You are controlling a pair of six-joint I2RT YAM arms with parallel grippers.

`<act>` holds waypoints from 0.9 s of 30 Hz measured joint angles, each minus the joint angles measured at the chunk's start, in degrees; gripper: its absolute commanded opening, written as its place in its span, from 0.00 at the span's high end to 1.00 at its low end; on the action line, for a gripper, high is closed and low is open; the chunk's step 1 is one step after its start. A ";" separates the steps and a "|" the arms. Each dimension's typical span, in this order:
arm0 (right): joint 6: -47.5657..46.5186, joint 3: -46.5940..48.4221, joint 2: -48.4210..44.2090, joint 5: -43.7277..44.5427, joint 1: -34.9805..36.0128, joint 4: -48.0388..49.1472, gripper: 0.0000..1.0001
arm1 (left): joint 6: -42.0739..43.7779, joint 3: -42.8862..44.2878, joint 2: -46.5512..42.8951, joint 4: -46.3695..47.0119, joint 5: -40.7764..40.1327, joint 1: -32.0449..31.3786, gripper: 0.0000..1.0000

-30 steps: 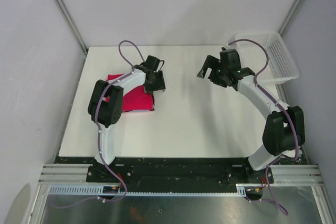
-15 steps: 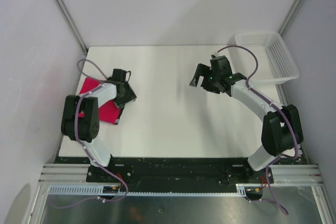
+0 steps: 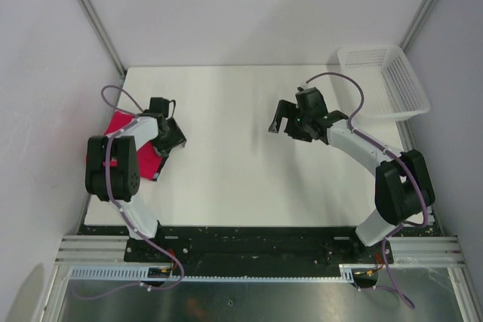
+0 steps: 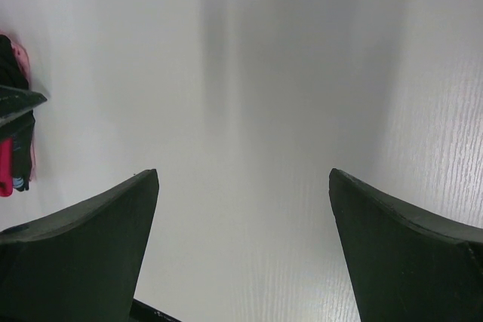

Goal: Fold and stack the t-shirts
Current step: Put the neatly folded tshirt into the corner of the board with the left arm

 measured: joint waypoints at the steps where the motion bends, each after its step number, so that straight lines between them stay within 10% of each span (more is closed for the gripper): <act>1: 0.00 -0.02 0.00 0.15 0.07 -0.02 0.01 | 0.35 0.85 0.74 -0.07 0.07 0.00 0.32; 14: -0.02 -1.77 -2.27 2.03 0.24 -1.03 0.01 | 4.61 7.34 4.31 0.59 5.84 -2.45 0.21; 27: 0.68 -10.05 -22.38 7.96 0.09 -5.99 0.01 | 6.47 -0.48 -18.43 2.51 8.50 -30.99 0.01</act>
